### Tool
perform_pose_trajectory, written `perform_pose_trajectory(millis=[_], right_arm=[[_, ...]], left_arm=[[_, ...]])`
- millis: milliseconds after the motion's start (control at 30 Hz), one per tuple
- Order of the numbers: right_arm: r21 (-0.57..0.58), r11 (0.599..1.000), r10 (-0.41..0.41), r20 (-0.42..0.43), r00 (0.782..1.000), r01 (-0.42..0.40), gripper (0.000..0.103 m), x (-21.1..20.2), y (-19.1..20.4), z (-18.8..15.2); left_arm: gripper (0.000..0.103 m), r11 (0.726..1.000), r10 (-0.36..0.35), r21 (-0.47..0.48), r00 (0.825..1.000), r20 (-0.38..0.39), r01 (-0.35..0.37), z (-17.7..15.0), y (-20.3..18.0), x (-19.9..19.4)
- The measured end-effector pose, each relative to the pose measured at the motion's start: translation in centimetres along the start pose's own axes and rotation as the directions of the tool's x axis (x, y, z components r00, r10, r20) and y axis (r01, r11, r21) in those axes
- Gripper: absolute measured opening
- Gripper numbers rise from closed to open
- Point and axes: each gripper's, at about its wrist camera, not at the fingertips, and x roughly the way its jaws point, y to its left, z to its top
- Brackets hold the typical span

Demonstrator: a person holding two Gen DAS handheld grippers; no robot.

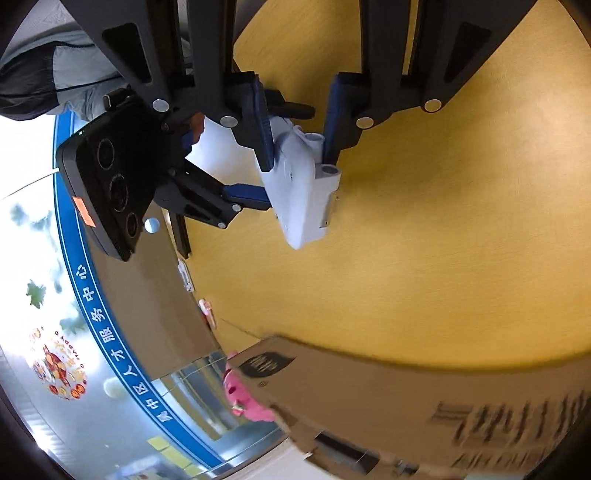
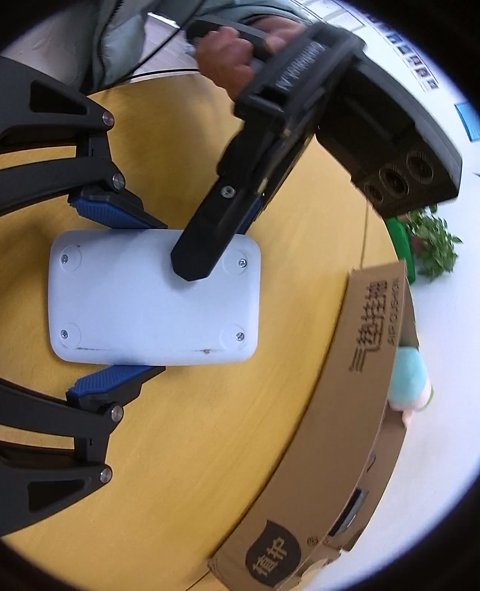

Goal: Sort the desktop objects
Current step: 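Carry the phone stand with both grippers over the cardboard box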

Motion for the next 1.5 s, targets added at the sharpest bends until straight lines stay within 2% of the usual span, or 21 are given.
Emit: perform_pose_trajectory(millis=[133, 267, 467, 700, 867, 1067, 1167, 1400, 1500], right_arm=[[0.021, 0.998, -0.059, 0.039, 0.998, 0.058, 0.064, -1.5, -0.5, 1.3], [0.070, 0.993, -0.096, 0.093, 0.991, 0.090, 0.064, -3.3, -1.8, 3.9], [0.118, 0.980, -0.181, 0.199, 0.963, 0.159, 0.064, -7.1, -4.8, 9.3], [0.153, 0.966, -0.245, 0.258, 0.935, 0.211, 0.064, -9.8, -9.7, 16.1], [0.201, 0.955, -0.268, 0.273, 0.924, 0.218, 0.064, -11.0, -13.3, 19.3], [0.252, 0.936, -0.308, 0.241, 0.920, 0.248, 0.064, -11.2, -17.0, 21.8], [0.298, 0.924, -0.308, 0.201, 0.930, 0.241, 0.064, -10.0, -19.4, 22.6], [0.398, 0.892, -0.257, 0.058, 0.965, 0.214, 0.064, -3.2, -24.6, 22.0], [0.458, 0.869, -0.189, -0.044, 0.981, 0.188, 0.064, 1.2, -26.8, 20.5]], left_arm=[[0.020, 0.999, -0.015, 0.038, 0.998, 0.061, 0.013, 2.1, -2.1, -1.2], [0.020, 0.994, -0.002, 0.106, 0.993, 0.114, -0.010, 5.7, -4.7, -2.5], [0.020, 0.975, -0.024, 0.220, 0.981, 0.190, -0.019, 12.7, -8.1, -4.5], [0.019, 0.950, -0.055, 0.311, 0.976, 0.209, -0.013, 21.6, -10.2, -5.5], [0.019, 0.937, -0.078, 0.350, 0.974, 0.214, -0.002, 25.8, -11.8, -5.3], [0.019, 0.935, -0.118, 0.351, 0.974, 0.192, 0.044, 30.3, -12.0, -3.8], [0.019, 0.941, -0.113, 0.334, 0.981, 0.155, 0.056, 32.5, -11.0, -2.1], [0.019, 0.983, -0.104, 0.163, 0.992, 0.074, 0.091, 35.0, -4.4, 4.7], [0.019, 0.995, -0.062, 0.080, 0.998, 0.012, 0.061, 35.0, -1.3, 8.4]])
